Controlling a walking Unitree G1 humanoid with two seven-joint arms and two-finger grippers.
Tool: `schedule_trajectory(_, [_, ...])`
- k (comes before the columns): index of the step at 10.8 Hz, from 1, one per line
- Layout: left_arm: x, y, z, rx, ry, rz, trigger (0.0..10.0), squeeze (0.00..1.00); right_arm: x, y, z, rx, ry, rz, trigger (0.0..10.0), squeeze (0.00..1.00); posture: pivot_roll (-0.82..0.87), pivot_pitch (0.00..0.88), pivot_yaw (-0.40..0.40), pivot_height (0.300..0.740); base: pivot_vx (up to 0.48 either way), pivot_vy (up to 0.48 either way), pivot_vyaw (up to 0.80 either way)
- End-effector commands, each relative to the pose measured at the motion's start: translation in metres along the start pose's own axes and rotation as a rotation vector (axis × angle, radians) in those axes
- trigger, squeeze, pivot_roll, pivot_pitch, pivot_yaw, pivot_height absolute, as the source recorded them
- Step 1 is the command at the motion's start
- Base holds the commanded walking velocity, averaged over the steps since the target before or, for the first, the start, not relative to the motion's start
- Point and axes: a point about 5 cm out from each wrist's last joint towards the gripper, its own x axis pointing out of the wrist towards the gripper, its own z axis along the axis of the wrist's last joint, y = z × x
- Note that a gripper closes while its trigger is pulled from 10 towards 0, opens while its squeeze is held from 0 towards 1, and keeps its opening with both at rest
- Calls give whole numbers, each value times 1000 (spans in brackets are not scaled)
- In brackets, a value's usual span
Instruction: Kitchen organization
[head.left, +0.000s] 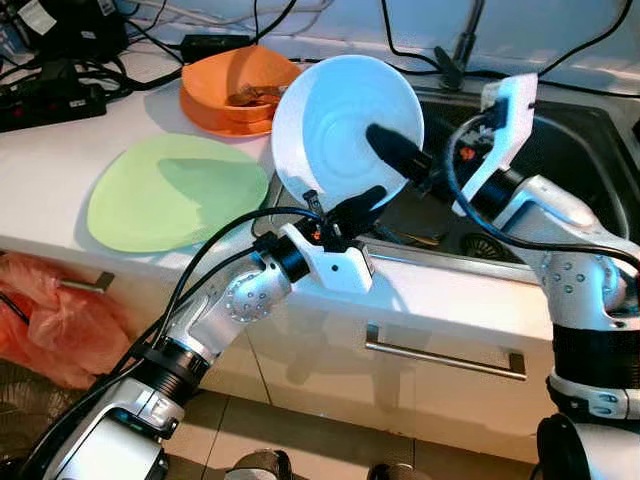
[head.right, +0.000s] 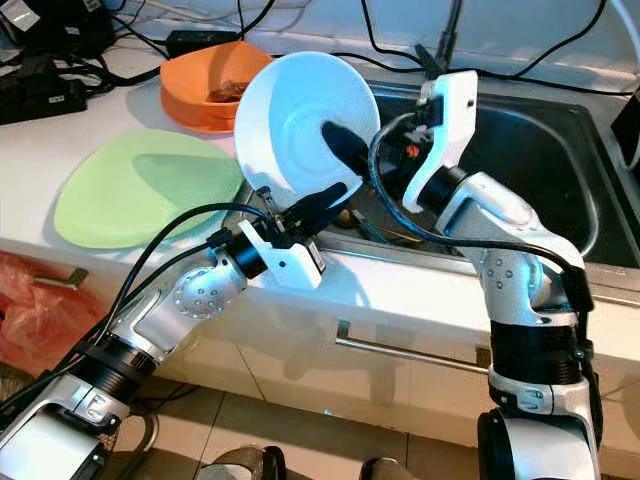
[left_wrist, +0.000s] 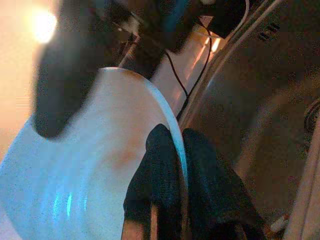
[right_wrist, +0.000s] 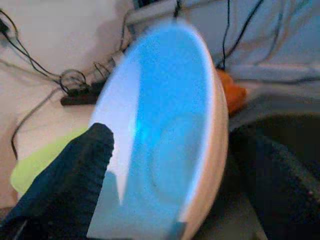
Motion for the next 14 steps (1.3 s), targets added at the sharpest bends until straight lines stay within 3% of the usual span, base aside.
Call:
schedule_trajectory(1, [5, 8, 10, 43, -64, 29, 0, 0, 0, -4, -2, -14, 31, -36, 0, 0, 73, 123, -4, 740, 0, 0, 0])
schedule_trajectory(5, [3, 1, 21, 57, -117, 42, 0, 0, 10, -15, 3, 52, 67, -113, 0, 0, 76, 126, -10, 740, 0, 0, 0])
schedule_trajectory(9, [0, -2, 20, 73, -115, 30, 0, 0, 14, -26, 19, 49, 70, -164, 0, 0, 73, 125, -18, 740, 0, 0, 0])
schedule_trajectory(14, [1, -3, 18, 83, -103, 33, 0, 0, 11, -29, 12, 15, 217, -119, 0, 0, 68, 124, -20, 740, 0, 0, 0])
